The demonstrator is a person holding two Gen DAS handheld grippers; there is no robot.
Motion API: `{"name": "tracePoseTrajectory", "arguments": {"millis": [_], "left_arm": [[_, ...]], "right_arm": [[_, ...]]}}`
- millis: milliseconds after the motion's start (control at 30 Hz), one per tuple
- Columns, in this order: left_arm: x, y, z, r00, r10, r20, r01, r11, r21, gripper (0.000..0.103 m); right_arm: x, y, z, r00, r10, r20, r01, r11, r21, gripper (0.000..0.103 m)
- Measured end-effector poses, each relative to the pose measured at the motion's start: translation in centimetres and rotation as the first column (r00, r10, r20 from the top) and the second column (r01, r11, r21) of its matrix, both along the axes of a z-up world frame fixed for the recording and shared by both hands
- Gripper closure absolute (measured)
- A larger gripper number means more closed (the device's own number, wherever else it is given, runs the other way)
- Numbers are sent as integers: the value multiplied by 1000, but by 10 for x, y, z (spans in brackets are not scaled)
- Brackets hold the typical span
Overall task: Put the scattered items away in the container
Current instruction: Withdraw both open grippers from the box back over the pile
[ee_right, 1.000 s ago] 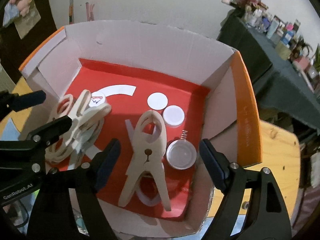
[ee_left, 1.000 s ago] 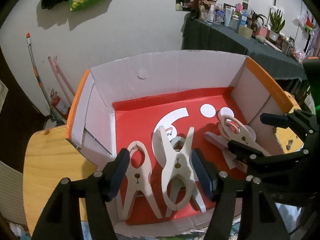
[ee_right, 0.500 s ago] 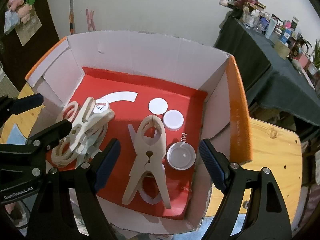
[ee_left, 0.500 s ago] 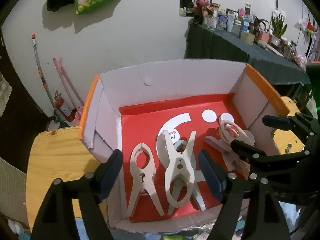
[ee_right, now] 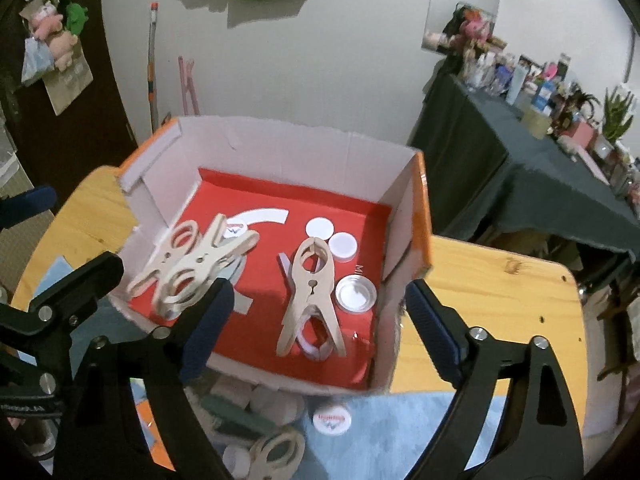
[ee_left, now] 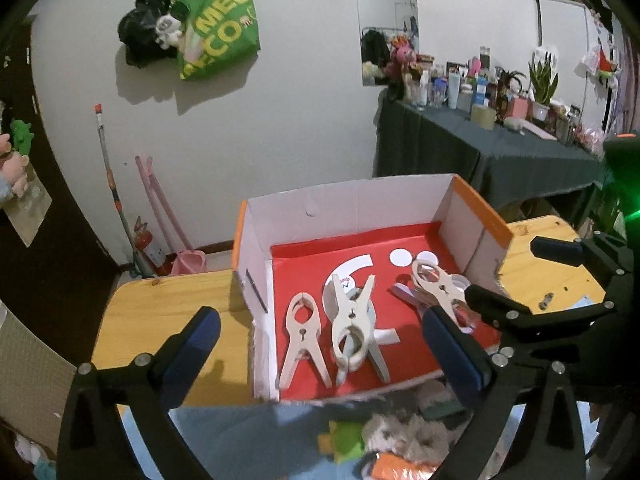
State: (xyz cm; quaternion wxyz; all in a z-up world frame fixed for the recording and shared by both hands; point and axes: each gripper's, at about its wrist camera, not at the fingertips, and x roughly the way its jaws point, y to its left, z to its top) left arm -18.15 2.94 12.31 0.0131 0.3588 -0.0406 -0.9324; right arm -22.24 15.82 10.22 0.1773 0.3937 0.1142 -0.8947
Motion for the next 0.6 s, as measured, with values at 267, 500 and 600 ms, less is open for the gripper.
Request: {"name": "tracePoseTrajectory", "arguments": {"millis": [267, 500, 600], "left_arm": [[68, 1, -8, 998, 20, -58, -20, 1000, 7, 0], [122, 0, -47, 996, 53, -75, -51, 998, 27, 0], [132, 1, -63, 995, 60, -74, -58, 998, 29, 0]], "right_arm": [[72, 24, 18, 995, -25, -94, 19, 998, -67, 12], [131, 44, -5, 987, -67, -148, 55, 995, -84, 9], [148, 49, -25, 987, -80, -142, 70, 994, -78, 9]]}}
